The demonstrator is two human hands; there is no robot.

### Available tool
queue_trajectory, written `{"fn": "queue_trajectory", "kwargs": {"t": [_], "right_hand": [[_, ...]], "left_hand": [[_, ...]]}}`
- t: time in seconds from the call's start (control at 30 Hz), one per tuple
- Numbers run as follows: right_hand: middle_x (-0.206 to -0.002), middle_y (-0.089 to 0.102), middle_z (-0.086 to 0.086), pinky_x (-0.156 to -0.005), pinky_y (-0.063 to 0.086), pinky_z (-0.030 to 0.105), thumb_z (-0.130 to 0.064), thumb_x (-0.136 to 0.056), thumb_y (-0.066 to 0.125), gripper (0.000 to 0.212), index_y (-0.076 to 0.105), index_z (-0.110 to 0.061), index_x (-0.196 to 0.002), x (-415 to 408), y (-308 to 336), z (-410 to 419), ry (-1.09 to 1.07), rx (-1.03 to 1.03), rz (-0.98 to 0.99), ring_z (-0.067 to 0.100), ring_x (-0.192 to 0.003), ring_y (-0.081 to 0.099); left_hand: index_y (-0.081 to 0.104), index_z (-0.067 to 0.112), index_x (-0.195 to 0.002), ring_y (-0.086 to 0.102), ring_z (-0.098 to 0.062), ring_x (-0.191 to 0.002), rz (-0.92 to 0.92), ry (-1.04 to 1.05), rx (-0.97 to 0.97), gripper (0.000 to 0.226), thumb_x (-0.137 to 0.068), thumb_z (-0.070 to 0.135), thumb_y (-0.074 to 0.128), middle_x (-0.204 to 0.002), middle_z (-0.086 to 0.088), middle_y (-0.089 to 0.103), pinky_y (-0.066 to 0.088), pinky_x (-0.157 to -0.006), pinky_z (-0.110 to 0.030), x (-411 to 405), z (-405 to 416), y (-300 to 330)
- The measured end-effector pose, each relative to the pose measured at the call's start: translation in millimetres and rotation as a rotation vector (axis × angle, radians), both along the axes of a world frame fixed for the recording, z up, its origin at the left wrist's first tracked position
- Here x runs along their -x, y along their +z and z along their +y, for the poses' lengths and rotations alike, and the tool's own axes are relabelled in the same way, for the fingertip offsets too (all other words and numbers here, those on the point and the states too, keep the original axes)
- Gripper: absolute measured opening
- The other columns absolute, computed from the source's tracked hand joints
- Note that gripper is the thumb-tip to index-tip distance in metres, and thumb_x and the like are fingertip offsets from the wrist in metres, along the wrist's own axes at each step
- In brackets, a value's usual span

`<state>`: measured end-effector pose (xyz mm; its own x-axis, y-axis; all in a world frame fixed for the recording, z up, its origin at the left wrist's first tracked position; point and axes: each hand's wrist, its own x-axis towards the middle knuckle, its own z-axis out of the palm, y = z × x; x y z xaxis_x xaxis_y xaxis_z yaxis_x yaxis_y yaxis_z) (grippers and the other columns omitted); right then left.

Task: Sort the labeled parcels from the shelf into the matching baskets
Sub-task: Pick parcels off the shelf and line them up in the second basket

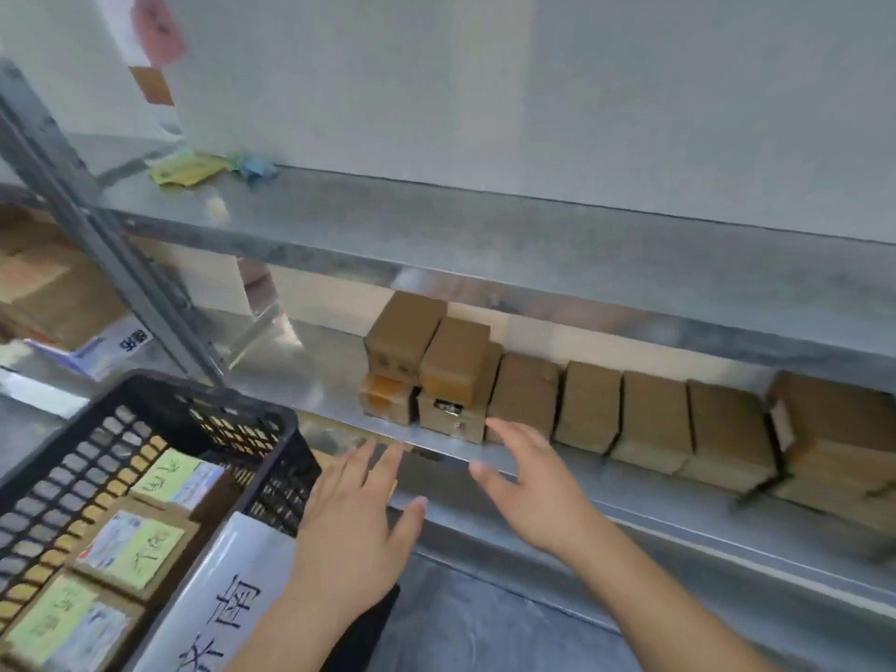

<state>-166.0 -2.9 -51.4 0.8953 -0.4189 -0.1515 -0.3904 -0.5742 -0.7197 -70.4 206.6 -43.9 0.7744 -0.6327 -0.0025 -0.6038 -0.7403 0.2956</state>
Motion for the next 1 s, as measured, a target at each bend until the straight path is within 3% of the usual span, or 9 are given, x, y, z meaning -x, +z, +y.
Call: {"fn": "queue_trajectory", "kwargs": {"t": [0.2,0.3,0.4,0.57,0.63,0.7,0.8,0.9,1.0], "right_hand": [[-0.161,0.034,-0.006,-0.116,0.025,0.023,-0.053,-0.100,0.054,0.065,0.033,-0.031,-0.158,-9,-9,-32,-0.094,-0.037,0.018,0.010,-0.147,0.033],[-0.161,0.036,0.001,-0.113,0.024,0.021,-0.054,-0.100,0.053,0.068,0.030,-0.029,-0.159,-32,-13,-42,-0.100,-0.021,0.052,0.014,-0.147,0.035],[-0.160,0.040,0.006,-0.112,0.034,0.030,-0.057,-0.100,0.049,0.072,0.024,-0.028,-0.162,-66,-13,-49,-0.094,0.012,0.117,0.021,-0.144,0.041],[-0.168,0.025,0.000,-0.106,0.041,0.035,-0.058,-0.102,0.044,0.071,0.016,-0.033,-0.162,-129,-10,-52,-0.156,-0.062,0.206,0.027,-0.142,0.045],[-0.158,0.041,0.004,-0.099,0.039,0.032,-0.054,-0.103,0.044,0.061,0.032,-0.026,-0.156,-149,-13,-53,-0.177,0.023,0.228,0.027,-0.136,0.048],[-0.126,0.063,0.008,-0.082,0.038,0.030,-0.049,-0.104,0.045,0.044,0.056,-0.016,-0.132,-162,-15,-54,-0.225,0.094,0.231,0.028,-0.113,0.061],[-0.091,0.068,0.007,-0.068,0.042,0.033,-0.044,-0.104,0.048,0.036,0.065,-0.012,-0.100,-171,-17,-51,-0.292,0.061,0.238,0.022,-0.079,0.061],[-0.088,0.069,0.008,-0.073,0.052,0.038,-0.038,-0.098,0.057,0.029,0.065,-0.011,-0.095,-165,-20,-48,-0.359,-0.018,0.186,0.022,-0.078,0.064],[-0.102,0.070,-0.005,-0.084,0.055,0.036,-0.041,-0.090,0.067,0.025,0.060,-0.026,-0.108,-145,-20,-44,-0.426,-0.173,0.081,0.013,-0.091,0.067]], "left_hand": [[0.027,0.029,-0.156,0.041,-0.023,-0.138,0.007,-0.055,0.020,0.070,-0.096,0.059,0.045,-0.153,0.000,0.044,0.040,-0.111,-0.040,-45,-60,-3],[0.031,0.027,-0.155,0.044,-0.027,-0.135,-0.026,-0.073,0.023,0.067,-0.097,0.060,0.038,-0.148,-0.006,0.048,0.041,-0.108,-0.044,-75,-88,-5],[0.040,0.024,-0.148,0.052,-0.034,-0.121,-0.112,-0.088,0.014,0.066,-0.095,0.062,0.031,-0.129,-0.011,0.059,0.046,-0.099,-0.049,-101,-109,-10],[0.048,0.021,-0.144,0.058,-0.039,-0.096,-0.103,-0.113,0.013,0.062,-0.095,0.057,0.037,-0.109,-0.016,0.064,0.050,-0.077,-0.046,-135,-131,-25],[0.054,0.018,-0.135,0.059,-0.039,-0.084,-0.077,-0.127,0.043,0.055,-0.094,0.052,0.039,-0.101,-0.015,0.062,0.049,-0.067,-0.043,-145,-136,-33],[0.056,0.014,-0.125,0.057,-0.038,-0.078,-0.073,-0.163,0.087,0.048,-0.095,0.048,0.039,-0.096,-0.014,0.059,0.048,-0.063,-0.042,-153,-139,-41],[0.055,0.010,-0.108,0.053,-0.037,-0.074,-0.074,-0.211,0.177,0.036,-0.097,0.042,0.041,-0.090,-0.014,0.056,0.043,-0.063,-0.042,-159,-144,-49],[0.055,0.009,-0.100,0.051,-0.037,-0.074,-0.029,-0.204,0.249,0.030,-0.097,0.037,0.043,-0.087,-0.014,0.053,0.036,-0.061,-0.040,-158,-148,-47],[0.054,0.005,-0.108,0.055,-0.038,-0.073,0.073,-0.148,0.333,0.026,-0.095,0.026,0.056,-0.093,-0.015,0.054,0.035,-0.058,-0.034,-151,-149,-40]]}}
